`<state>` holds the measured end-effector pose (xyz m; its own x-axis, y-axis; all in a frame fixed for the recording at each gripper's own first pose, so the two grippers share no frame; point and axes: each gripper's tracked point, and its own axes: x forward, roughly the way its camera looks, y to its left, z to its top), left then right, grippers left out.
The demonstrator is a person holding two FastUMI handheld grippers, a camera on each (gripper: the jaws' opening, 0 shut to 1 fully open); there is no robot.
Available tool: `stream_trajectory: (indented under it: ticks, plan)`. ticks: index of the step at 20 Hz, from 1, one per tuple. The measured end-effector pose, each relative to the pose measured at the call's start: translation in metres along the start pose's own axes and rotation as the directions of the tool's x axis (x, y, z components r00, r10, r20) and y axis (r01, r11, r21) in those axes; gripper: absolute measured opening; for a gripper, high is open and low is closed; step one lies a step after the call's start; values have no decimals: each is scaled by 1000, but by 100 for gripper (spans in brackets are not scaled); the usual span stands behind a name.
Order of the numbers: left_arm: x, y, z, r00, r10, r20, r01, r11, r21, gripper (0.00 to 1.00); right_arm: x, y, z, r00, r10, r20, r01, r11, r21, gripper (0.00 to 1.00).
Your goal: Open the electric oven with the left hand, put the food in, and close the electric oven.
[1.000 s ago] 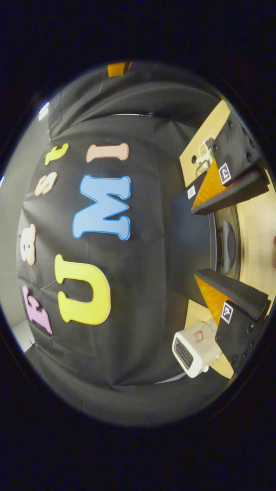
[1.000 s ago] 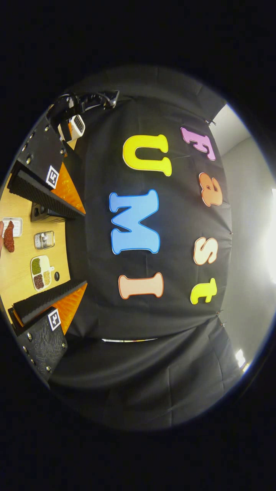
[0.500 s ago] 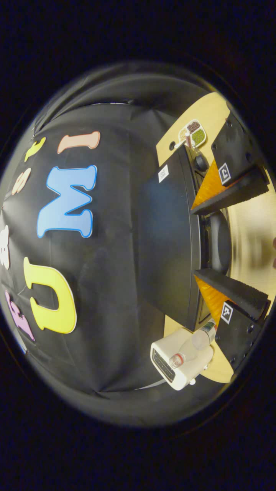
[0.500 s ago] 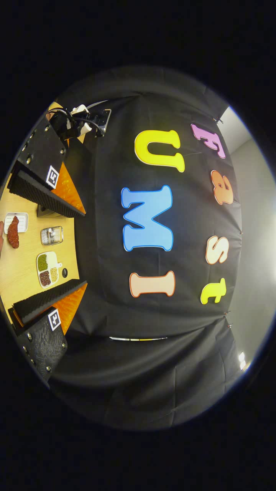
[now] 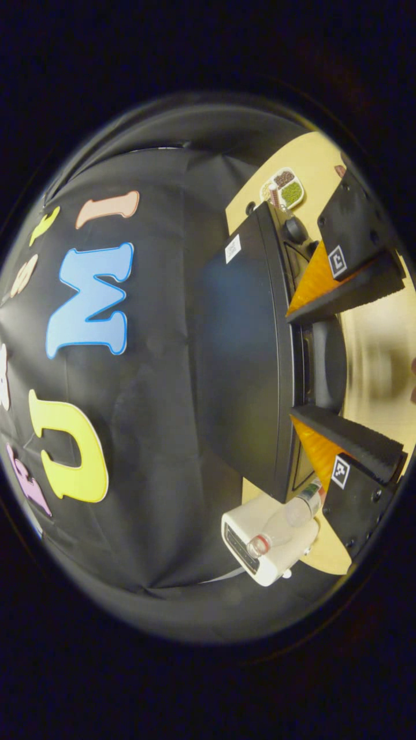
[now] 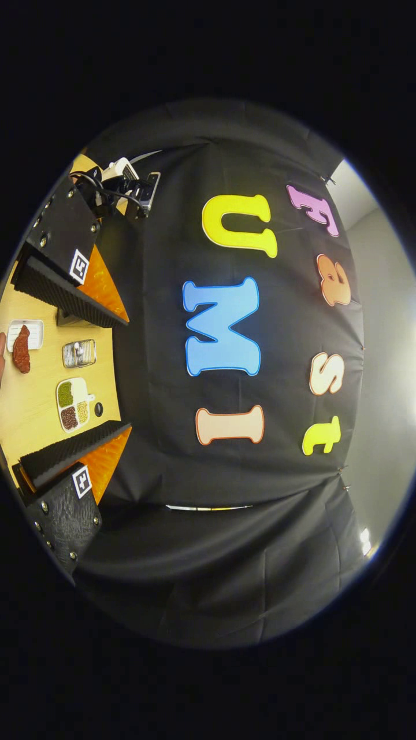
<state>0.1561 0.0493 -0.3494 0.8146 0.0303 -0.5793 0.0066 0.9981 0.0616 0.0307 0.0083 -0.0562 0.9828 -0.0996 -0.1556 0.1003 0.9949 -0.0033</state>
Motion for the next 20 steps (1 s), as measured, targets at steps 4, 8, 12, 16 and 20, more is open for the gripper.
stream_trajectory:
  ticks: [4, 8, 12, 16, 20]
  plan:
    - [-18, 0, -14, 1000, -2, -6, 2, 1000, 1, 92, 1, 4, 3, 1000, 16, 2, -16, 1000, -11, 98]
    - [-35, -2, -33, 1000, -6, -12, 6, 1000, 9, 99, 2, 7, 3, 999, 35, -3, -35, 999, -12, 98]
    - [-48, -3, -53, 1000, -6, -27, 5, 1000, -11, 95, 1, 9, 4, 999, 48, 0, -48, 999, -18, 98]
    - [-56, -6, -71, 999, -13, -41, 13, 1000, 6, 95, -1, 9, 0, 998, 55, -9, -55, 998, -17, 98]
    - [-62, -7, -84, 999, -22, -36, 23, 999, 29, 95, -4, 8, -4, 998, 55, -12, -55, 998, -23, 98]
